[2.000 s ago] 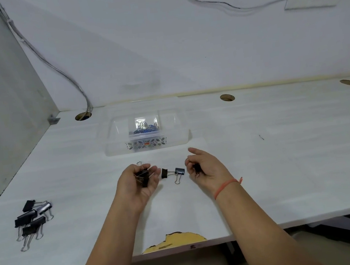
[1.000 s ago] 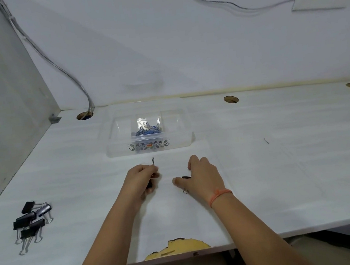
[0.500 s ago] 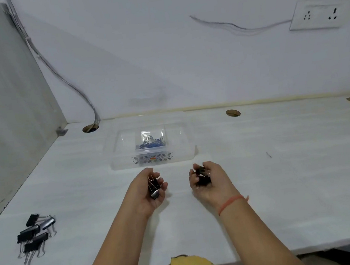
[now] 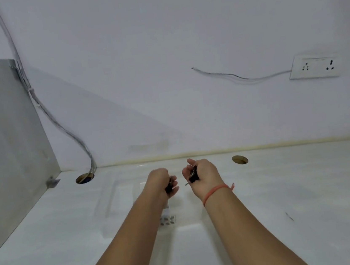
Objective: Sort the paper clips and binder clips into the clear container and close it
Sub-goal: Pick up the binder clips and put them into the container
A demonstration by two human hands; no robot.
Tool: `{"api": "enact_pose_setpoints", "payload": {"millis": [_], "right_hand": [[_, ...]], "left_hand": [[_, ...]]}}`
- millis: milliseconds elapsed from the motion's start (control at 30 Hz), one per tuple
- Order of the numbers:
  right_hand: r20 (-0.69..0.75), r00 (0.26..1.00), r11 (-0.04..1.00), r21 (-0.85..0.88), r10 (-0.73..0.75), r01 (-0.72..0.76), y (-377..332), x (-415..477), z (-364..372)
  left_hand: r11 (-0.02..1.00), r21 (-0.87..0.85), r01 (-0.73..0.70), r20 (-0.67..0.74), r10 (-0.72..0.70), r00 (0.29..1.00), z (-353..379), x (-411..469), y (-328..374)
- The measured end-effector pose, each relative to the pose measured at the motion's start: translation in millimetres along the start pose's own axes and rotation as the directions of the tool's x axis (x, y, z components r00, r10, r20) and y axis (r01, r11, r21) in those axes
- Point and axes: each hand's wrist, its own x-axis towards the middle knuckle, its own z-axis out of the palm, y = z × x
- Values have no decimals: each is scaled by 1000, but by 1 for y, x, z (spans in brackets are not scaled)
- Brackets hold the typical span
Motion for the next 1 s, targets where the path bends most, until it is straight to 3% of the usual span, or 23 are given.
{"api": "enact_pose_setpoints", "payload": {"millis": [100, 233, 400, 667, 900, 1000], "right_hand": [[9, 998, 921, -385, -55, 54, 2, 21, 11], [10, 1000, 810, -586, -18, 20, 9, 39, 8], [-43, 997, 849, -527, -62, 30, 15, 41, 1], [-8, 1000, 988, -155, -4, 3, 17, -31, 4], [95, 993, 974, -220, 76, -53, 91, -114, 9], [156, 975, 959, -259, 160, -116, 130, -135, 11]], "left_hand": [[997, 79, 7, 16, -8, 1000, 9, 18, 4], [991, 133, 20, 42, -26, 999, 9, 34, 4], [995, 100, 21, 36, -25, 999, 3, 27, 5], [988, -51, -144, -130, 137, 982, -24, -30, -7], [955, -149, -259, -286, 209, 935, -100, -112, -48], [947, -98, -307, -363, 253, 897, -142, -136, -68]]}}
